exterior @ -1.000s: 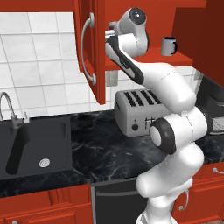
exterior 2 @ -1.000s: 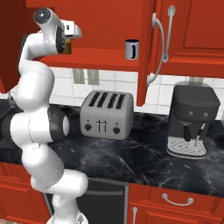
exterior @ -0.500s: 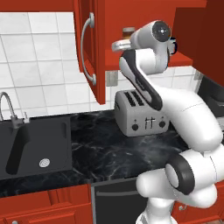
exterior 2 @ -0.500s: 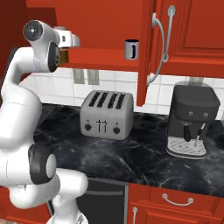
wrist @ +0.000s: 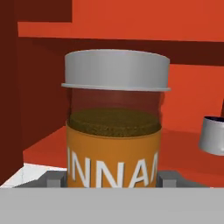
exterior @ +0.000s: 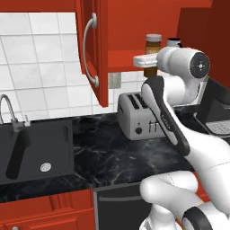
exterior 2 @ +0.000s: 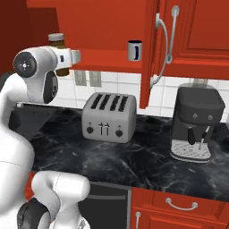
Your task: Take the cinnamon bottle from the cabinet and place it on the dining table, next to the plate with the cupcake. Then take the chocolate from the dining counter and place it on the cupcake plate.
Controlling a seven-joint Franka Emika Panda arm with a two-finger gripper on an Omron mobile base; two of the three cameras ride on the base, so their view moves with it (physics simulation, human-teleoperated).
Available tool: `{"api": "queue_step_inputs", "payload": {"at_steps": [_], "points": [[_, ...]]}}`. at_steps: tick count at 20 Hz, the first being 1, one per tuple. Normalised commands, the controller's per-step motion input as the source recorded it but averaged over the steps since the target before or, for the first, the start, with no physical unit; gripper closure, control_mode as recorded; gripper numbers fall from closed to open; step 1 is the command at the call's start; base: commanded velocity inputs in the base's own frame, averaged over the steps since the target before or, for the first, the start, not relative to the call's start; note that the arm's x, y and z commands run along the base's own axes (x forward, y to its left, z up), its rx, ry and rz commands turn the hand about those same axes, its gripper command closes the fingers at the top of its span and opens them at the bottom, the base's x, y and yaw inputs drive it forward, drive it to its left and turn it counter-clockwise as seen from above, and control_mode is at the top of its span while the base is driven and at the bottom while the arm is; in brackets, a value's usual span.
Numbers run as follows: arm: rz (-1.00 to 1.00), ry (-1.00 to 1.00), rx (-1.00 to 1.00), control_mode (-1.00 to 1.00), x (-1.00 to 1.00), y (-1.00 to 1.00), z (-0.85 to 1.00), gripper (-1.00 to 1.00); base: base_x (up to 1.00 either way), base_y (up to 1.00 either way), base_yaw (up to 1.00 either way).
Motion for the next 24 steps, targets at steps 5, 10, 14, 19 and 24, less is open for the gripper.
{"api": "queue_step_inputs", "payload": {"at_steps": [5,10,14,19,24], "points": [[0.00,-0.12,0.00,-1.00,-0.83,-0.20,-0.27,1.00,0.00,0.00,0.00],[0.00,-0.02,0.00,1.00,-0.20,-0.02,-0.06,1.00,-0.80,-0.03,0.00],[0.00,0.00,0.00,1.00,0.00,0.00,0.00,1.00,-1.00,-0.08,0.07],[0.00,0.00,0.00,1.00,0.00,0.00,0.00,1.00,-0.98,-0.15,0.67],[0.00,0.00,0.00,1.00,0.00,0.00,0.00,1.00,-0.83,-0.02,0.87]]}}
